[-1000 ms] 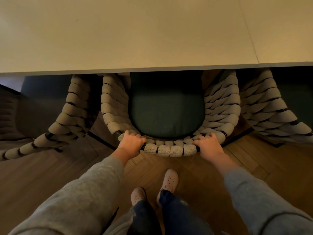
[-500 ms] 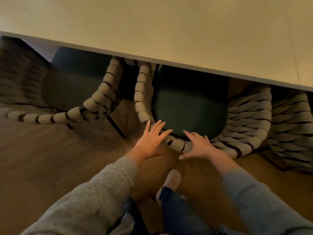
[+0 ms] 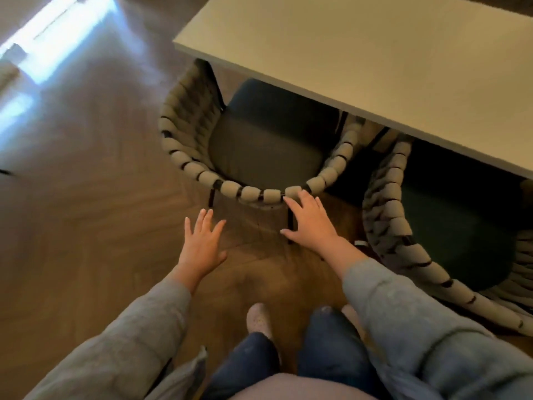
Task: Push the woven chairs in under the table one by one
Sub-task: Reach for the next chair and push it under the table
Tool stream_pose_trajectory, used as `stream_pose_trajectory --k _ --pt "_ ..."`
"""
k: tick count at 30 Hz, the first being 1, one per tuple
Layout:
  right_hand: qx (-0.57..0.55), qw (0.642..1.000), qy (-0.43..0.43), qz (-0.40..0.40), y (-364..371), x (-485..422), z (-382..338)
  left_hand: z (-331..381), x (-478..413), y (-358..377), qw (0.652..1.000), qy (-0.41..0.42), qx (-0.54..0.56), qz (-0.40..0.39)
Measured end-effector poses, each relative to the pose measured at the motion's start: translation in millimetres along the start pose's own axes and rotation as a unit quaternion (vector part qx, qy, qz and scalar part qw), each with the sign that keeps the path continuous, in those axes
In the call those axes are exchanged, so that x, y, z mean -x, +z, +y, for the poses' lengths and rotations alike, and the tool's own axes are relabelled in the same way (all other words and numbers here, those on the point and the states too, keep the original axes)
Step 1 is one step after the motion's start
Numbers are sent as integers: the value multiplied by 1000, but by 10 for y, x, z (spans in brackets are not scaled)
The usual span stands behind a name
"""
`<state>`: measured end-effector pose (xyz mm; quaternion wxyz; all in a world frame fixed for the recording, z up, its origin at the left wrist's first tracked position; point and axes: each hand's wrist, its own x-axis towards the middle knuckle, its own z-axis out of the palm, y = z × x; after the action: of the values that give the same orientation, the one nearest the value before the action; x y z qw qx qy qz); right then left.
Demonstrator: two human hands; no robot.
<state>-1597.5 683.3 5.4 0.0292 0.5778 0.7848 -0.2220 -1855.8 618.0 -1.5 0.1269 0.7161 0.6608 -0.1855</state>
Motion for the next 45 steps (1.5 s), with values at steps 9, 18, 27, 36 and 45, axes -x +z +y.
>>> stream_pose_trajectory --k 9,18,27,36,45 --pt "32 988 -148 -14 -241 -1238 -1487 -1587 -192 -200 986 -137 87 -41" --pt "57 979 -188 -47 -358 -2759 -2548 -2937 -990 -567 973 -201 96 -62" --pt "71 975 -199 -67 -397 -4127 -3527 -4190 -1970 -931 974 -182 111 -75" --pt "65 993 2 -96 -332 -5798 -4355 -5974 -3358 -1389 994 -82 47 -46" --pt "3 993 117 -17 -909 -7049 -4662 -6805 -4912 -2234 999 0 -3 -39"
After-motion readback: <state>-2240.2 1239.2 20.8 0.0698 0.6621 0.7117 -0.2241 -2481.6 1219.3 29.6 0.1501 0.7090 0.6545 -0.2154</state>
